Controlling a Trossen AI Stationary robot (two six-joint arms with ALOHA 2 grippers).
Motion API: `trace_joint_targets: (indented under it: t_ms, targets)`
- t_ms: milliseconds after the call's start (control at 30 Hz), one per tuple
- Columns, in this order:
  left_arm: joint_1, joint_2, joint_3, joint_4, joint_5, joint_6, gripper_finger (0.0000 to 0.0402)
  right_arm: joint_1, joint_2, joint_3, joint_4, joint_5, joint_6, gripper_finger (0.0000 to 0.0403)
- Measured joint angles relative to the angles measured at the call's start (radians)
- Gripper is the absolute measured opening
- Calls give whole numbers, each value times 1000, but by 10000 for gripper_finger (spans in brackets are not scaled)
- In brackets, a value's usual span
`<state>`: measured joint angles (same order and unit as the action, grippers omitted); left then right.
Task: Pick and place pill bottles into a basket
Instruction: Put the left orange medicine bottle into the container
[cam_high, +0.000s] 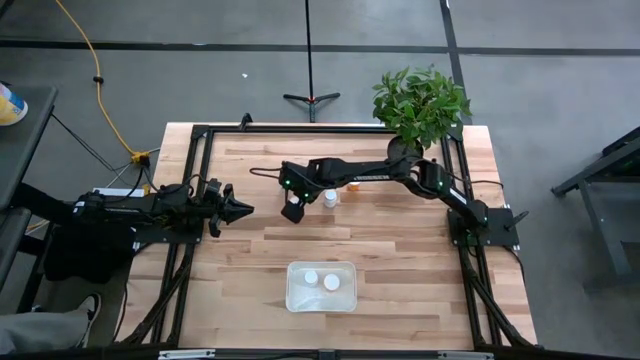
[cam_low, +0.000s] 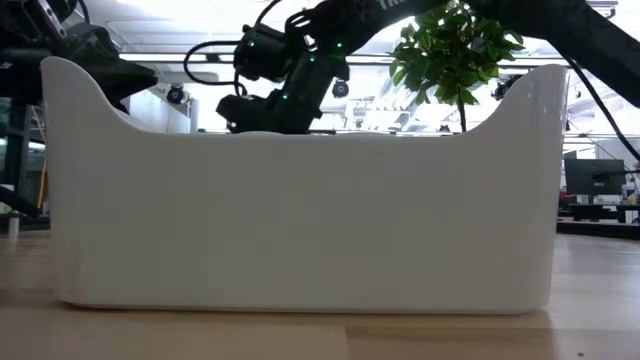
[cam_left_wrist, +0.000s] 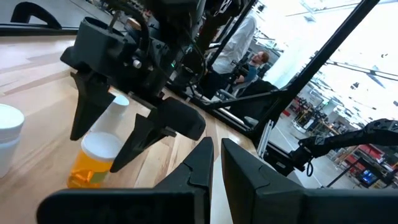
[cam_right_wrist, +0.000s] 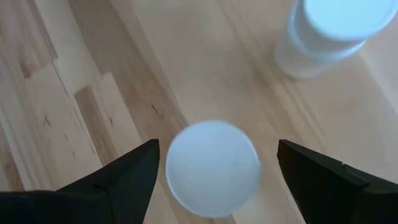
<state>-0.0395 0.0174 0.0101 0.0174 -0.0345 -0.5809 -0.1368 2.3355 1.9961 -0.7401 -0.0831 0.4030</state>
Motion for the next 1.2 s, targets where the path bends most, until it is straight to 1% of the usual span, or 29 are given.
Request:
trace_joint_targets:
  t_ms: [200,333,933,1200]
  targets:
    - [0,0,0,0,0,0,67,0,1,0,1,-18,-2,314]
    - [0,0,0,0,-1,0,67,0,1,0,1,-32,-1,299]
    - [0,0,0,0,-2,0,67,0,1,0,1,-63,-4,193]
    - [0,0,0,0,-2,0,67,0,1,0,1,-67,-11,191]
